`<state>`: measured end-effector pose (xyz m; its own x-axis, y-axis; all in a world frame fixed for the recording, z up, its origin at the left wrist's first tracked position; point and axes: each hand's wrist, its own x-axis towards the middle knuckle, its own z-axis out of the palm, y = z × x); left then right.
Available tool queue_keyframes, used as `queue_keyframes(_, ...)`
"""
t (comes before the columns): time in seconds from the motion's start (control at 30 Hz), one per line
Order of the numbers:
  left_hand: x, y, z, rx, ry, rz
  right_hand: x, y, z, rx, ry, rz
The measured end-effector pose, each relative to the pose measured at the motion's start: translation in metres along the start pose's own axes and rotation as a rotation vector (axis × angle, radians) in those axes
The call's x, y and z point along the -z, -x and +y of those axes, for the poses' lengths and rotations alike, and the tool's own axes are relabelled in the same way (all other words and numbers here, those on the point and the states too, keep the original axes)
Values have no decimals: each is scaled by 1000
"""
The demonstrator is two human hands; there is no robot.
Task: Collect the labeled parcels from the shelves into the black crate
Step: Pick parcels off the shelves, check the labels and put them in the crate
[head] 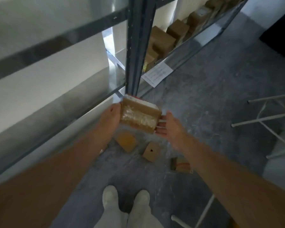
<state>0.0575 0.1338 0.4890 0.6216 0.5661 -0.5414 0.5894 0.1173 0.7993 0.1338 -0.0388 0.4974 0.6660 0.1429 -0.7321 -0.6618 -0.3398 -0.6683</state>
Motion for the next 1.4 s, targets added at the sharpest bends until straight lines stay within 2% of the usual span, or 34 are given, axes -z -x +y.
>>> queue_keyframes(0.1,33,43,83,-89,162,15,12,60,-80,143,-49,56)
queue_keyframes(0.23,65,105,159,-267,250,45,29,122,-158,340,-123,-4)
queue_keyframes(0.4,72,165,218,-414,294,152,64,188,-208,474,-106,-127)
queue_keyframes(0.6,59,220,264,-581,400,139,115,237,-245,585,-141,-198)
queue_keyframes(0.73,56,259,278,-680,344,159,134,260,-258,669,-145,-329)
queue_keyframes(0.9,75,298,291,-735,349,200,126,289,-262,750,-12,-451)
queue_keyframes(1.27,162,346,252,-830,261,405,37,325,-233,689,142,-798)
queue_keyframes(1.4,196,360,218,-766,260,508,-9,337,-217,782,320,-766)
